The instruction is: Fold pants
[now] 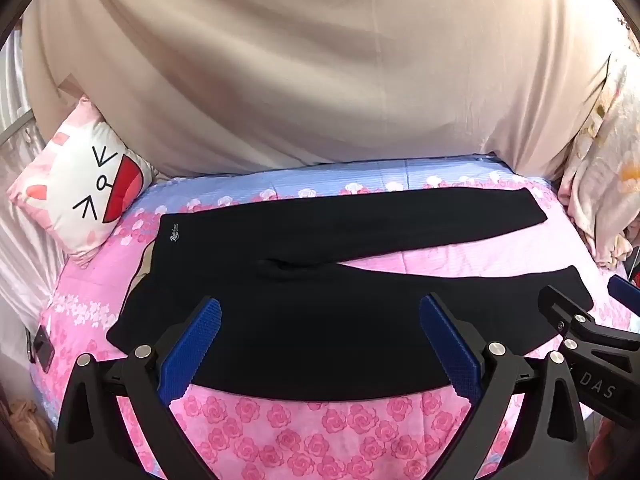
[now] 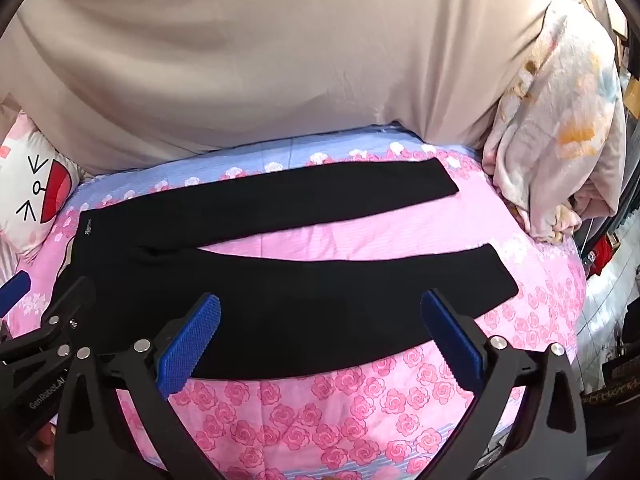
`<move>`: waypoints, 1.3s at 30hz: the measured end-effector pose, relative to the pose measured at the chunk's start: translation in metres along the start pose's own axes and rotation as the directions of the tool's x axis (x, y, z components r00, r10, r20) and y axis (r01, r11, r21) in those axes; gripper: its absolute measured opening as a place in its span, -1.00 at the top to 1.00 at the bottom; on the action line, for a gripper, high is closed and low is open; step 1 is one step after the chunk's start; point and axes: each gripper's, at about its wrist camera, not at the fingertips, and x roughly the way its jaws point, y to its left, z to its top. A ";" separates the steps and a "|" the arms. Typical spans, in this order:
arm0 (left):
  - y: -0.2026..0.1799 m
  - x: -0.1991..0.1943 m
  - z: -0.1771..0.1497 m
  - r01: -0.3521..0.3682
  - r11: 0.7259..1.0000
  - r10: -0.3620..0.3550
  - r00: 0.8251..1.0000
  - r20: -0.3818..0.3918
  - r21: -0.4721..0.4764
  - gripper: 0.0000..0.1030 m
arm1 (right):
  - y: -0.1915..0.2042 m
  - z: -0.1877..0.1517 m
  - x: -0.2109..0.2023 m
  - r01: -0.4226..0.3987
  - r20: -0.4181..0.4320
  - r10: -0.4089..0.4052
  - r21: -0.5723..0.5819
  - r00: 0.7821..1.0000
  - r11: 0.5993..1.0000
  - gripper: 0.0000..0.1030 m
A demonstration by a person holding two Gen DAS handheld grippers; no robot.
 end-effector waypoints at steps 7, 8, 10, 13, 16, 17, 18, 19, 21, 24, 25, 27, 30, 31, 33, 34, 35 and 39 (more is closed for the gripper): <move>-0.008 -0.004 0.017 -0.015 1.000 0.015 1.000 -0.012 0.013 -0.89 | 0.002 0.016 0.000 -0.008 -0.012 0.008 0.002 1.000 1.000 -0.91; -0.005 -0.003 0.026 -0.015 1.000 0.015 1.000 -0.020 0.015 -0.89 | 0.004 0.021 -0.001 -0.012 -0.018 0.012 0.001 1.000 1.000 -0.91; -0.006 0.002 0.037 -0.017 1.000 0.017 0.999 -0.035 0.016 -0.89 | -0.001 0.030 -0.001 -0.023 -0.018 0.023 0.001 1.000 1.000 -0.91; 0.004 0.006 0.040 -0.006 1.000 0.005 0.999 -0.034 -0.019 -0.89 | 0.003 0.024 -0.001 -0.026 0.001 0.026 -0.007 1.000 1.000 -0.91; 0.005 0.008 0.040 -0.009 1.000 0.008 0.999 -0.036 -0.023 -0.89 | 0.004 0.027 0.000 -0.024 0.006 0.024 -0.008 1.000 1.000 -0.91; 0.005 0.008 0.040 -0.011 1.000 0.011 0.999 -0.034 -0.021 -0.89 | 0.004 0.024 0.000 -0.023 0.010 0.023 -0.009 1.000 1.000 -0.91; 0.004 0.008 0.040 -0.008 1.000 0.007 0.999 -0.032 -0.019 -0.89 | 0.005 0.026 0.001 -0.025 0.008 0.025 -0.009 1.000 1.000 -0.91; 0.005 0.008 0.040 -0.008 1.000 0.008 0.999 -0.031 -0.022 -0.88 | 0.005 0.025 0.000 -0.025 0.011 0.025 -0.010 1.000 1.000 -0.91; 0.006 0.008 0.038 -0.002 1.000 0.001 1.000 -0.030 -0.024 -0.88 | 0.006 0.024 0.000 -0.024 0.014 0.025 -0.008 1.000 1.000 -0.91; 0.005 0.008 0.037 -0.003 1.000 0.002 1.000 -0.026 -0.023 -0.88 | 0.005 0.025 0.000 -0.024 0.017 0.024 -0.007 1.000 1.000 -0.91; 0.005 0.008 0.036 -0.005 1.000 0.005 1.000 -0.026 -0.023 -0.88 | 0.005 0.025 0.000 -0.025 0.017 0.025 -0.007 1.000 1.000 -0.91; 0.006 0.008 0.036 -0.006 1.000 0.005 1.000 -0.026 -0.023 -0.88 | 0.005 0.024 0.000 -0.022 0.020 0.022 -0.008 1.000 1.000 -0.91; 0.004 0.008 0.035 -0.011 1.000 0.010 1.000 -0.026 -0.023 -0.88 | 0.005 0.025 -0.001 -0.021 0.025 0.021 -0.006 0.999 1.000 -0.91; 0.005 0.008 0.035 -0.011 1.000 0.011 1.000 -0.026 -0.026 -0.88 | 0.005 0.026 -0.001 -0.022 0.027 0.022 -0.004 0.999 1.000 -0.91; 0.006 0.007 0.035 -0.011 1.000 0.010 1.000 -0.027 -0.028 -0.88 | 0.005 0.029 -0.003 -0.021 0.030 0.021 0.001 0.999 1.000 -0.91; 0.006 0.007 0.034 -0.011 1.000 0.010 1.000 -0.025 -0.029 -0.88 | 0.005 0.029 -0.003 -0.025 0.032 0.025 0.002 0.999 1.000 -0.91; 0.006 0.007 0.034 -0.009 1.000 0.008 1.000 -0.025 -0.029 -0.88 | 0.005 0.027 -0.004 -0.023 0.036 0.023 0.000 0.999 1.000 -0.91; 0.006 0.007 0.034 -0.013 0.999 0.012 1.000 -0.025 -0.030 -0.88 | 0.006 0.026 -0.006 -0.023 0.041 0.023 -0.006 0.999 1.000 -0.91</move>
